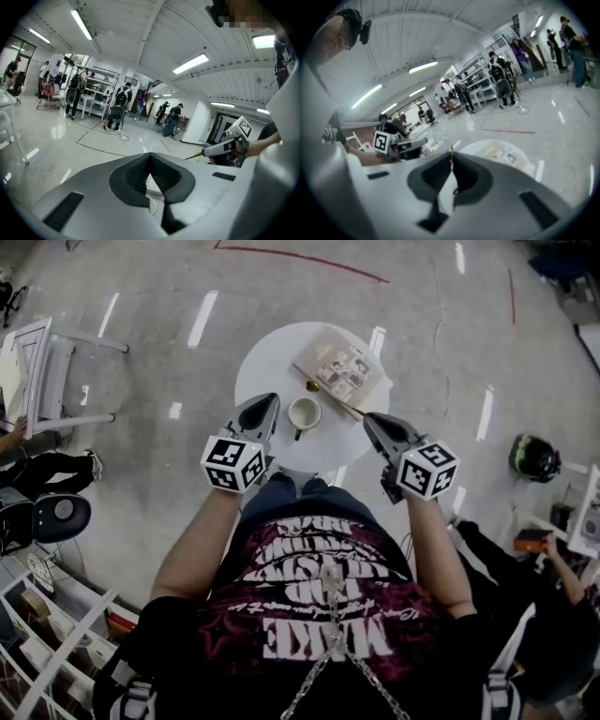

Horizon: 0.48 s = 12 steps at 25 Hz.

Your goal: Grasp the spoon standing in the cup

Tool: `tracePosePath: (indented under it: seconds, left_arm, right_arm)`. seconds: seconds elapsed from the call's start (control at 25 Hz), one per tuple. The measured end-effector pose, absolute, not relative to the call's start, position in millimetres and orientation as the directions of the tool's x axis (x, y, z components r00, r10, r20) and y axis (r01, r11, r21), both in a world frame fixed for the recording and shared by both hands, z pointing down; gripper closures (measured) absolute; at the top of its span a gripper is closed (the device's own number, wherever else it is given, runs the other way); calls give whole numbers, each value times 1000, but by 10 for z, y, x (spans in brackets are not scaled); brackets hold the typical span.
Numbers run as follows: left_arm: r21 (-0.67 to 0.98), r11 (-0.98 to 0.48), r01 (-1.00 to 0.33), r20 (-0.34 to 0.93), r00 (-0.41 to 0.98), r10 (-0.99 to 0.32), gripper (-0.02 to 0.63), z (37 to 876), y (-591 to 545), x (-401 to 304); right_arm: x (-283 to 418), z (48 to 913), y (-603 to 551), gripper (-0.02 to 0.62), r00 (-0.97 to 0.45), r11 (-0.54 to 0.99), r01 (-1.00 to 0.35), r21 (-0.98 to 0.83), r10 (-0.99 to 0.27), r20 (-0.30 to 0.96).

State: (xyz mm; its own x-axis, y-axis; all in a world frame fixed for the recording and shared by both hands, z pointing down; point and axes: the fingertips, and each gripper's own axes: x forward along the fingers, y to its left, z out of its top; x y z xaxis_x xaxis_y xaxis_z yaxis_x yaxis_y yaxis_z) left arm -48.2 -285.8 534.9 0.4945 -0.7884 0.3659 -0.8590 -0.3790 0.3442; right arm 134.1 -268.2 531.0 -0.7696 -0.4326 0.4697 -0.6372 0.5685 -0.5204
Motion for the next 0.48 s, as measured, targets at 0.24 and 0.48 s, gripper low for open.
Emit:
tracePosePath:
  seconds: [0.24,0.48]
  left_arm:
    - [403,-315,-860,396,473,-787,581,5661,-2878,-676]
    - [380,-333,-863,408,479,-777,581,5789,-2837,-721]
  right_arm:
    - [1177,5822,-2623,560,-748,560,-651,-511,-363,555]
    - [1101,6288,-2520,560,-728,547,-660,-515,-297,618]
